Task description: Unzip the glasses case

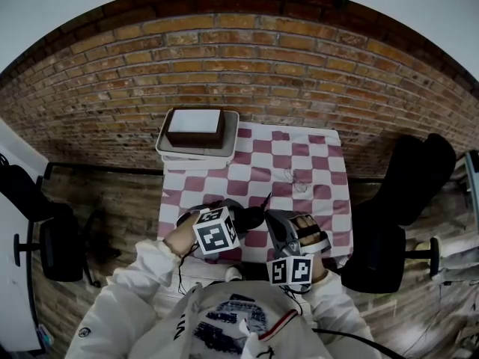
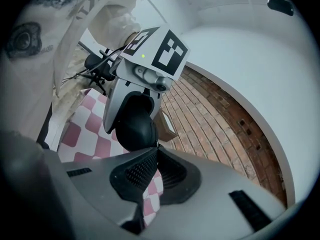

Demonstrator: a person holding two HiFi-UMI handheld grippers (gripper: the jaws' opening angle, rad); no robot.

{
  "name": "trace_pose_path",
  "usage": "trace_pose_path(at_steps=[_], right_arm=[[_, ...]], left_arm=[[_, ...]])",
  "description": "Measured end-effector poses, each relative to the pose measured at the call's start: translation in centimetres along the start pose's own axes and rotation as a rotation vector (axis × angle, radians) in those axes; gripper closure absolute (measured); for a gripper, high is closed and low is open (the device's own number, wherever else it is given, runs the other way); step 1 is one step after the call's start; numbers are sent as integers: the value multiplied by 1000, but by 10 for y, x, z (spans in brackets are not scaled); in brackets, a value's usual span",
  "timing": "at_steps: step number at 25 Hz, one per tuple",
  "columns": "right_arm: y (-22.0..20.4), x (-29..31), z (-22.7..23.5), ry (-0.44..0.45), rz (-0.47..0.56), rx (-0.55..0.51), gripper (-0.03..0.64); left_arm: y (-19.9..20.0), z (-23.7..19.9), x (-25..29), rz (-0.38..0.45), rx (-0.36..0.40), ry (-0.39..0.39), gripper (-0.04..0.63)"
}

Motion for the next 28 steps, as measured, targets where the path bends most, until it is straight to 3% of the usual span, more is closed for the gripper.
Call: trace_pose_path(at_steps=[7, 28], right_arm=[[1, 5, -2, -3, -29, -121, 601], [4, 20, -3, 0, -67, -271, 601]], left_arm=[[-1, -4, 4, -95, -20, 21, 339], [-6, -18, 13, -158, -33, 64, 339]])
Point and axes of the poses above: the fingertips, and each gripper's own axes: x forward along the fingers, z to its right, y out of its top, the point moved 2 cm from there along -x, backward along the fingers, and after that the axes turned 2 degrees about -x, right-handed, at the moved point
